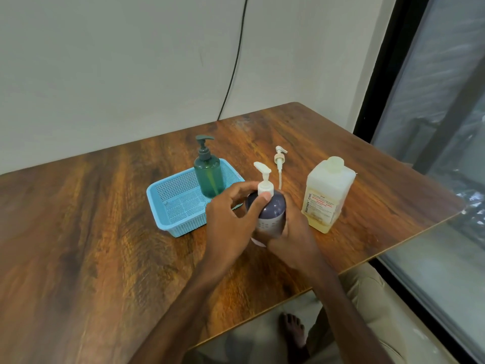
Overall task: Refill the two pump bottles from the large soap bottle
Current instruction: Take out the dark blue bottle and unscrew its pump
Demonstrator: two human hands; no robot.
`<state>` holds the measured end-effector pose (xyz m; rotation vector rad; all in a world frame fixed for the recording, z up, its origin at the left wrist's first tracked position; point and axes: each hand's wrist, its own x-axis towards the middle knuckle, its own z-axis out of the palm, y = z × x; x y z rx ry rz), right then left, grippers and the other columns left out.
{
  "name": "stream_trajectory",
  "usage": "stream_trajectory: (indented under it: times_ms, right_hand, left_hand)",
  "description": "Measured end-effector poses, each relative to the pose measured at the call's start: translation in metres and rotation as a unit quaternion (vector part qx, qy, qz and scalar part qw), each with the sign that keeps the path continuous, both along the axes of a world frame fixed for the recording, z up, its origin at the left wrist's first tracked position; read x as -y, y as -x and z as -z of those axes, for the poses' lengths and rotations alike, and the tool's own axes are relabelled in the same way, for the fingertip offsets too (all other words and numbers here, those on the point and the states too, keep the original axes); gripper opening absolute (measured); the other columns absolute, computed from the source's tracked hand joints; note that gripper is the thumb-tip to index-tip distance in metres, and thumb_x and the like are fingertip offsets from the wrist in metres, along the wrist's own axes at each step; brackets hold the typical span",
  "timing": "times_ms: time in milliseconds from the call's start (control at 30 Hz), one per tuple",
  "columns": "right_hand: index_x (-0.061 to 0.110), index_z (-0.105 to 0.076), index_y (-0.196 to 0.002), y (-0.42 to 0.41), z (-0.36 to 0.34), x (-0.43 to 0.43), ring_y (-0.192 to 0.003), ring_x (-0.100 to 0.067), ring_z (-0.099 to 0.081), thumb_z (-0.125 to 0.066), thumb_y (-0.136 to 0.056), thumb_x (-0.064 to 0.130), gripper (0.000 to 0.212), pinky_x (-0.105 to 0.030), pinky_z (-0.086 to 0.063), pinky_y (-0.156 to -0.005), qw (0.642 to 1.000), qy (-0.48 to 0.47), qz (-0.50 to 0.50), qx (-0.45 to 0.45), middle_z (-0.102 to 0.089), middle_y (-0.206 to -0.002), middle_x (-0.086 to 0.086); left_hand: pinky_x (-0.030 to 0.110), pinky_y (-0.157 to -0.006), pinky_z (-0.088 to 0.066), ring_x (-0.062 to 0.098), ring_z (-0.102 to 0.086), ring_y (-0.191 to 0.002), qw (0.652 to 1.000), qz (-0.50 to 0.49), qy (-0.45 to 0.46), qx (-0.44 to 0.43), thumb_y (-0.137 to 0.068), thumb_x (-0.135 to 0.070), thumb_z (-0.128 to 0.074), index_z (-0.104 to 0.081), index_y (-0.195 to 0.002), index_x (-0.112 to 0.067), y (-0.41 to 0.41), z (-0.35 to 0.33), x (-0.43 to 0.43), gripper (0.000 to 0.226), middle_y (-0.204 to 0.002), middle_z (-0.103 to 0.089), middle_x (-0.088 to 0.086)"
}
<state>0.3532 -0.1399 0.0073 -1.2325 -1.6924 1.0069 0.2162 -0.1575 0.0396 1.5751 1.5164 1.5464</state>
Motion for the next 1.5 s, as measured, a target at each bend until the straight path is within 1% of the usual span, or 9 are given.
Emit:
stream_trajectory:
  times_ms: [200,300,367,667,800,933,1167,1333,1500]
  right_hand:
    - [0.030,-0.039,-0.141,0.001,-0.001,0.000,-0.107,0.010,-0.056,-0.088,-0.073,0.027,0.085,-0.005,-0.049,-0.080,1.000,0.001,-0.014,0.003,-0.054,-0.128,0.024]
    - [0.026,-0.039,-0.146,0.001,0.000,-0.002,-0.122,0.002,-0.054,-0.089,-0.072,0.025,0.088,-0.019,-0.050,-0.100,1.000,-0.011,-0.013,-0.003,-0.053,-0.140,0.018]
    - [0.025,-0.039,-0.145,-0.001,-0.002,-0.001,-0.115,0.011,-0.051,-0.089,-0.072,0.020,0.088,-0.005,-0.045,-0.093,1.000,-0.008,-0.014,-0.008,-0.052,-0.136,0.023]
    - [0.039,-0.035,-0.133,-0.002,-0.005,-0.001,-0.108,0.006,-0.055,-0.090,-0.069,0.024,0.086,-0.010,-0.049,-0.087,1.000,0.000,-0.019,0.003,-0.053,-0.125,0.025]
    - [0.034,-0.034,-0.142,-0.002,-0.006,0.001,-0.117,-0.002,-0.052,-0.090,-0.070,0.026,0.092,-0.015,-0.048,-0.092,1.000,0.014,-0.014,0.010,-0.050,-0.134,0.019]
    - [0.033,-0.035,-0.139,-0.001,-0.004,-0.001,-0.114,-0.002,-0.053,-0.090,-0.071,0.024,0.088,-0.006,-0.047,-0.075,1.000,0.014,-0.016,0.014,-0.051,-0.131,0.019]
    - [0.028,-0.038,-0.143,-0.003,-0.001,-0.001,-0.120,-0.004,-0.056,-0.089,-0.071,0.019,0.088,-0.006,-0.046,-0.080,1.000,0.013,-0.019,-0.004,-0.054,-0.136,0.016]
    - [0.039,-0.035,-0.133,-0.001,-0.005,0.001,-0.099,0.020,-0.054,-0.089,-0.071,0.022,0.084,0.000,-0.044,-0.072,1.000,0.012,-0.017,-0.014,-0.049,-0.116,0.036]
    - [0.040,-0.034,-0.131,-0.001,-0.004,0.002,-0.105,0.007,-0.052,-0.088,-0.072,0.020,0.083,-0.001,-0.044,-0.072,1.000,0.011,-0.006,-0.006,-0.050,-0.121,0.028]
  left_hand:
    - [0.013,-0.078,-0.054,-0.007,-0.067,-0.094,0.999,0.029,0.043,0.005,-0.074,-0.043,-0.092,-0.069,-0.103,-0.030,-0.011,-0.008,-0.025,0.039,-0.097,-0.074,-0.018]
    - [0.035,-0.091,-0.058,0.005,-0.070,-0.103,0.997,0.057,0.049,-0.023,-0.087,-0.048,-0.076,-0.075,-0.105,-0.031,-0.023,-0.002,-0.041,0.025,-0.099,-0.076,-0.019]
    - [0.042,-0.095,-0.054,0.015,-0.064,-0.111,0.997,0.052,0.037,-0.044,-0.088,-0.053,-0.067,-0.075,-0.104,-0.032,-0.024,0.006,-0.042,0.028,-0.101,-0.072,-0.023]
    - [0.038,-0.104,-0.054,0.007,-0.065,-0.123,0.995,0.093,0.007,0.023,-0.101,-0.037,-0.066,-0.069,-0.132,-0.030,0.005,0.019,-0.002,0.032,-0.127,-0.071,-0.018]
    - [0.019,-0.088,-0.057,-0.001,-0.071,-0.105,0.998,0.050,0.012,0.031,-0.090,-0.034,-0.081,-0.077,-0.111,-0.028,0.004,0.008,-0.007,0.023,-0.108,-0.077,-0.019]
    - [0.014,-0.084,-0.055,-0.005,-0.067,-0.103,0.999,0.031,0.038,0.014,-0.076,-0.045,-0.090,-0.072,-0.108,-0.031,-0.004,0.002,-0.021,0.039,-0.105,-0.074,-0.021]
    - [0.035,-0.099,-0.053,0.006,-0.057,-0.119,0.996,0.063,0.018,-0.056,-0.093,-0.047,-0.074,-0.070,-0.122,-0.038,-0.008,0.011,-0.018,0.031,-0.115,-0.067,-0.027]
    - [0.037,-0.098,-0.056,0.001,-0.063,-0.118,0.998,0.057,0.009,-0.010,-0.095,-0.042,-0.073,-0.071,-0.130,-0.029,0.004,0.006,-0.013,0.038,-0.122,-0.070,-0.020]
    - [0.029,-0.091,-0.057,0.002,-0.065,-0.111,0.999,0.017,-0.046,-0.013,-0.089,-0.058,-0.071,-0.067,-0.120,-0.050,0.007,-0.028,-0.018,0.033,-0.113,-0.069,-0.024]
